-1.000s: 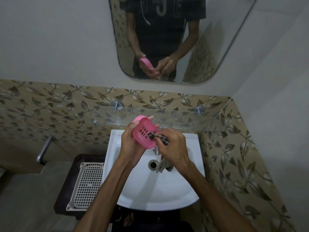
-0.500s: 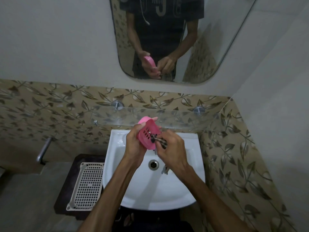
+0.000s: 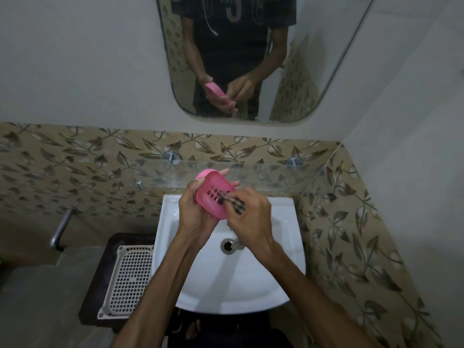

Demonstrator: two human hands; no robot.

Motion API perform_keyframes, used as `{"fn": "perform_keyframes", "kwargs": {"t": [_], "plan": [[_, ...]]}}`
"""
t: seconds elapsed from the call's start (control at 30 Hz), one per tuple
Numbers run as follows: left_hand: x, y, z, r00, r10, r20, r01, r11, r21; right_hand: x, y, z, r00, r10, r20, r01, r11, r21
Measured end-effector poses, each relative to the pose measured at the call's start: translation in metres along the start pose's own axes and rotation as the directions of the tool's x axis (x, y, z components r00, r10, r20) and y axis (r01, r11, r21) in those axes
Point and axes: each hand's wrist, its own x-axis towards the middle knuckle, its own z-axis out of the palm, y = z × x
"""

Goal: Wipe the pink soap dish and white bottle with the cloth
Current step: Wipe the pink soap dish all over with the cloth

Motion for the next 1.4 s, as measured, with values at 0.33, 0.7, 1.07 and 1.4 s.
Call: {"fn": "perform_keyframes", "kwargs": {"t": [0.33, 0.7, 1.07, 1.4], "plan": [[-0.001, -0.001, 0.002, 0.999, 0.050, 0.013, -0.048, 0.991, -0.122, 0.001, -0.001, -0.003, 0.998, -0.022, 0.063, 0.027, 0.997, -0.067], [-0.001, -0.010, 0.009, 0.985, 0.123, 0.122, -0.115, 0.991, -0.074, -0.016, 0.007, -0.003, 0.947, 0.281, 0.157, -0.307, 0.934, 0.180], [-0.002, 0.010, -0.013, 0.968, -0.155, 0.196, 0.141, 0.986, 0.086, -0.020, 0.015, -0.009, 0.994, 0.084, 0.065, -0.087, 0.995, 0.056], [-0.009, 0.003, -0.016, 0.968, -0.068, 0.243, 0.098, 0.989, -0.115, 0.004, 0.009, -0.026, 0.980, -0.125, 0.153, 0.144, 0.983, -0.116]]}}
